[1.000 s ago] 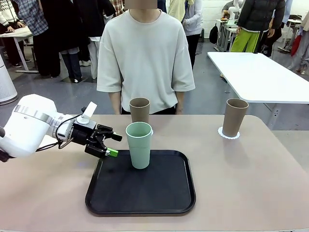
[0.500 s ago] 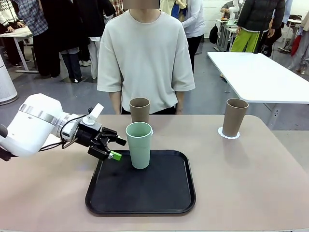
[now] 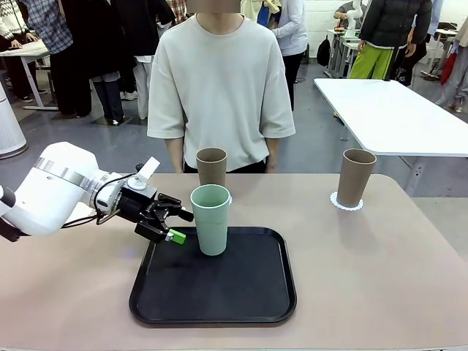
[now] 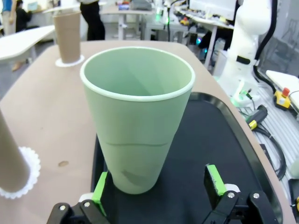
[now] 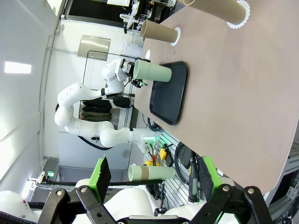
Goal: Place coasters on the table and set cups on them.
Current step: Take one Reusable plastic cup from the Flat Tray and place it on a coaster set by the human.
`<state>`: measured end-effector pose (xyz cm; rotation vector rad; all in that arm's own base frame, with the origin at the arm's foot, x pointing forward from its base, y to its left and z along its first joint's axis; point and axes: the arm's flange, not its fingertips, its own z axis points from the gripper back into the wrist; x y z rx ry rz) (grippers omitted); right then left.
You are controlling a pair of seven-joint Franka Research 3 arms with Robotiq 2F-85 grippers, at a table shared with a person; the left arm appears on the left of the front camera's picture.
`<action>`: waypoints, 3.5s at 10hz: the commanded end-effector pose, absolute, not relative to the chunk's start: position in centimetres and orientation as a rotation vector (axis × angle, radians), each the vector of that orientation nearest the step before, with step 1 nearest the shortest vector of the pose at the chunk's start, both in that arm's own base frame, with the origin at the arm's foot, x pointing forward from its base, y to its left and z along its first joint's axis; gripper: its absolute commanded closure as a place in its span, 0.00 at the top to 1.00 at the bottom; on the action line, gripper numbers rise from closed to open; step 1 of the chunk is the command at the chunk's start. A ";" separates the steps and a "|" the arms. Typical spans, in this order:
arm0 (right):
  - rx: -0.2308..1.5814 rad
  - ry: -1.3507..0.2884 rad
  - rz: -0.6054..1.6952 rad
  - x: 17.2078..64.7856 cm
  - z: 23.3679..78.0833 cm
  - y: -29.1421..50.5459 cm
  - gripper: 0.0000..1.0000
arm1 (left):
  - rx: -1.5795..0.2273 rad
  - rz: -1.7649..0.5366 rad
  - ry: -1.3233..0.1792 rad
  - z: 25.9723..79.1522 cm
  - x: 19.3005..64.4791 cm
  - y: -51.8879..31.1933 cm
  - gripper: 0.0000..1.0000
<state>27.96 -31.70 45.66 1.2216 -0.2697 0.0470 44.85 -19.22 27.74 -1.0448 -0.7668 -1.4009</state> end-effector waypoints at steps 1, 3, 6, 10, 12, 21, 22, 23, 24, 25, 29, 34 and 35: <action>1.229 -0.274 0.051 27.8 45.8 -31.7 1.00 | -1.071 -1.422 -0.759 27.4 45.5 -20.2 1.00; 1.229 -0.274 0.051 27.8 45.8 -31.7 1.00 | -1.085 -1.429 -0.772 26.8 45.6 -20.7 1.00; 1.229 -0.274 0.051 27.8 45.8 -31.7 1.00 | -1.106 -1.443 -0.816 26.2 45.4 -20.9 1.00; 1.229 -0.274 0.051 27.8 45.8 -31.7 1.00 | -1.125 -1.447 -0.833 25.7 45.8 -21.4 1.00; 1.229 -0.274 0.051 27.8 45.8 -31.7 1.00 | -1.129 -1.441 -0.839 25.7 46.0 -21.3 1.00; 1.229 -0.274 0.051 27.8 45.8 -31.7 1.00 | -1.147 -1.430 -0.943 24.6 47.8 -21.8 1.00; 1.229 -0.274 0.051 27.8 45.8 -31.7 1.00 | -1.155 -1.429 -0.945 24.4 48.0 -21.9 1.00; 1.229 -0.274 0.051 27.8 45.8 -31.7 1.00 | -1.162 -1.429 -0.946 24.3 48.2 -22.0 1.00; 1.229 -0.274 0.051 27.8 45.8 -31.7 1.00 | -1.168 -1.431 -0.952 24.3 48.2 -22.2 1.00; 1.229 -0.274 0.051 27.8 45.8 -31.7 1.00 | -1.179 -1.432 -0.950 24.2 48.3 -22.5 1.00; 1.229 -0.274 0.051 27.8 45.8 -31.7 1.00 | -1.222 -1.439 -0.942 23.6 48.2 -23.9 1.00; 1.229 -0.274 0.051 27.8 45.8 -31.7 1.00 | -1.266 -1.457 -0.970 22.2 48.2 -25.3 1.00; 1.229 -0.274 0.051 27.8 45.8 -31.7 1.00 | -1.270 -1.456 -0.977 22.3 48.0 -25.4 1.00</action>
